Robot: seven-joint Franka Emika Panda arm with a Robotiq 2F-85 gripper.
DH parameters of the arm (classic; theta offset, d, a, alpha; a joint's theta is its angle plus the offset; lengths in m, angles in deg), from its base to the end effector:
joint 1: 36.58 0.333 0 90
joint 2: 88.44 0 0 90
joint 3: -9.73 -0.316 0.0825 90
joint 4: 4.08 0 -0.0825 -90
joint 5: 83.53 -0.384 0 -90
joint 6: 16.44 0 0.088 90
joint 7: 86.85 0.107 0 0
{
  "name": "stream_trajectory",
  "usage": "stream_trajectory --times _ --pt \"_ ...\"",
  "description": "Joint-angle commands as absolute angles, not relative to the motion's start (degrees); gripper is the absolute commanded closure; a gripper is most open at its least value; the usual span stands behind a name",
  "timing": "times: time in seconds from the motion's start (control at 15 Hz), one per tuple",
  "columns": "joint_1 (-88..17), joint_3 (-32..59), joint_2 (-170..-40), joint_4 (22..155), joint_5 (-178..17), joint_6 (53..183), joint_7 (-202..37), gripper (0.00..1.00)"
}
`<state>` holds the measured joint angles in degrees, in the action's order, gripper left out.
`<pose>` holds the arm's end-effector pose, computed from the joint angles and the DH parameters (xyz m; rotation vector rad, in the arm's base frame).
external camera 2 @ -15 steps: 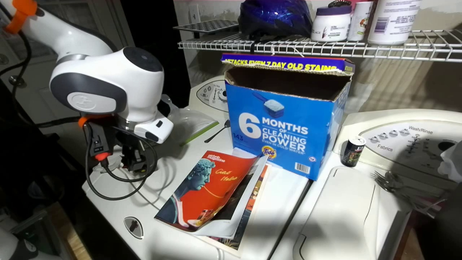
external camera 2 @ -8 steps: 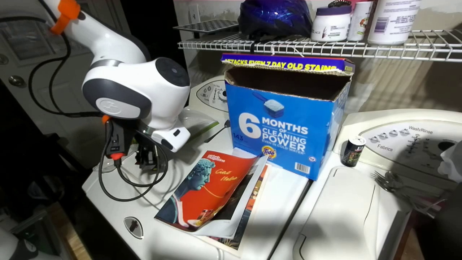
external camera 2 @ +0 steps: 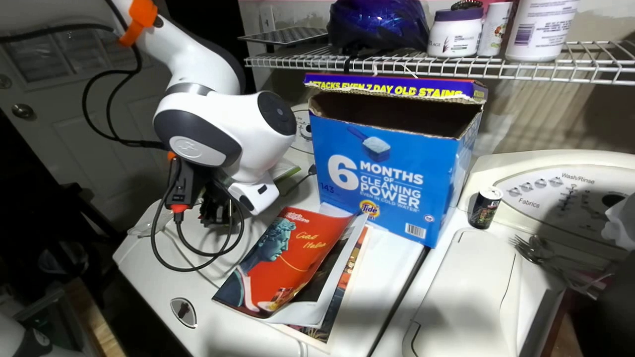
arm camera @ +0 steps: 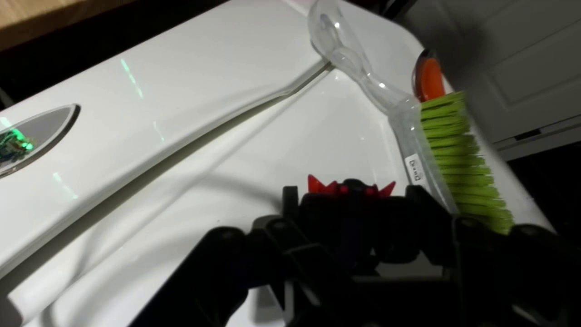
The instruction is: Turn the toy car on the left over
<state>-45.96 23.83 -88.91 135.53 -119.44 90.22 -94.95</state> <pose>0.4038 -0.1261 0.2784 -2.3129 0.7624 0.5073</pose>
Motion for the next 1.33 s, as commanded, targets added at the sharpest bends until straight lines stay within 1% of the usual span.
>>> stream_trajectory --times 0.0,0.4,0.87,1.27 --pt "-47.54 23.26 -92.38 131.04 -124.93 82.08 -94.62 0.65" --pt "-48.79 23.05 -99.44 126.61 -129.53 69.85 -93.76 0.65" --pt "-48.6 22.44 -107.09 124.46 -128.24 67.72 -88.64 0.65" --pt "-49.06 23.03 -109.87 122.02 -127.8 65.1 -84.14 0.65"
